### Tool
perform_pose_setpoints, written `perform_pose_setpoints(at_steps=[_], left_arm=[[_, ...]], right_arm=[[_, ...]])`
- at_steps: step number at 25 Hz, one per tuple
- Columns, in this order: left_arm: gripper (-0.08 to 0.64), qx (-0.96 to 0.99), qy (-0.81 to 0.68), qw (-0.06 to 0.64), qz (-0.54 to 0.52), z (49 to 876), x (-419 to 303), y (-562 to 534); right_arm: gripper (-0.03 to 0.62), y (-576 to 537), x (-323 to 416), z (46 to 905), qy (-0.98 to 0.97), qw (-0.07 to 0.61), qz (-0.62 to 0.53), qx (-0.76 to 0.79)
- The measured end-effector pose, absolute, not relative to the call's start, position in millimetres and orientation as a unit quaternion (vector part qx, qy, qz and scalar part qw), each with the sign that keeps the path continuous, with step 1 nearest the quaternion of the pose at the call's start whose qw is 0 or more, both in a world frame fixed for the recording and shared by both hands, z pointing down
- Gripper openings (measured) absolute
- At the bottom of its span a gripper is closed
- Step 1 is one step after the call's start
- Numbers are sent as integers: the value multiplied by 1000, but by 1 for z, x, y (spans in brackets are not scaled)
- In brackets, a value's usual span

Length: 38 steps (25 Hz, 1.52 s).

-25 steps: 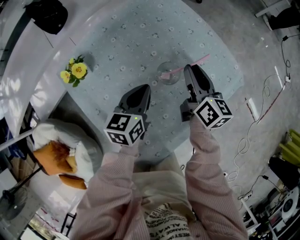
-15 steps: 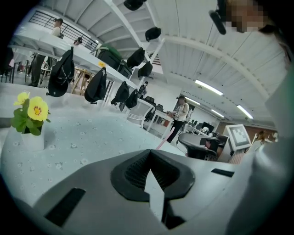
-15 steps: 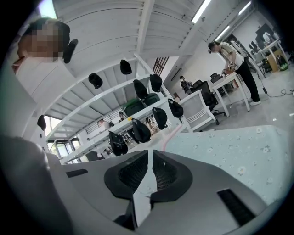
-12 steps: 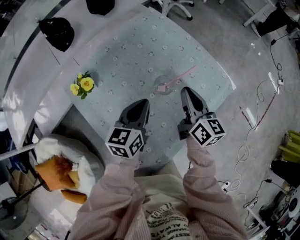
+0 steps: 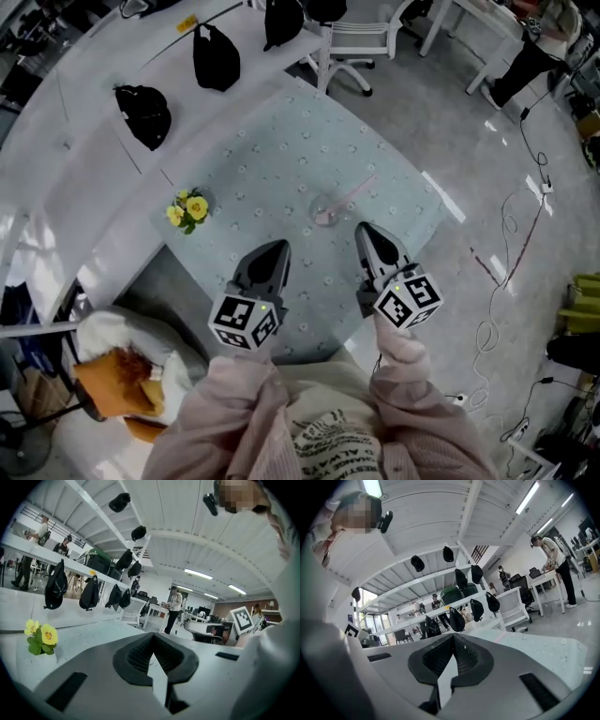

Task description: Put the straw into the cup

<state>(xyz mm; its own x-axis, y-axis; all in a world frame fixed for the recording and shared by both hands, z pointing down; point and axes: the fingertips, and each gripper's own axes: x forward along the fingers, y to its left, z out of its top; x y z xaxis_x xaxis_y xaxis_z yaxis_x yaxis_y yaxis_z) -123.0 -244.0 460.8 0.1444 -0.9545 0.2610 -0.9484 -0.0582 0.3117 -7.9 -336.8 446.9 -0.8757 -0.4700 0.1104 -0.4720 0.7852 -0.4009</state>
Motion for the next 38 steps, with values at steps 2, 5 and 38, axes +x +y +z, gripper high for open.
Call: perform_pose_setpoints(at_steps=[2, 5, 38], left_arm=[[0, 731, -655, 192, -4, 450, -124, -236], [0, 735, -656, 171, 0, 435, -127, -226], [0, 706, -703, 88, -15, 374, -186, -181]], right_arm=[[0, -331, -6, 436, -949, 4, 197, 246], [0, -323, -3, 421, -953, 4, 179, 247], [0, -298, -8, 353, -959, -39, 112, 258]])
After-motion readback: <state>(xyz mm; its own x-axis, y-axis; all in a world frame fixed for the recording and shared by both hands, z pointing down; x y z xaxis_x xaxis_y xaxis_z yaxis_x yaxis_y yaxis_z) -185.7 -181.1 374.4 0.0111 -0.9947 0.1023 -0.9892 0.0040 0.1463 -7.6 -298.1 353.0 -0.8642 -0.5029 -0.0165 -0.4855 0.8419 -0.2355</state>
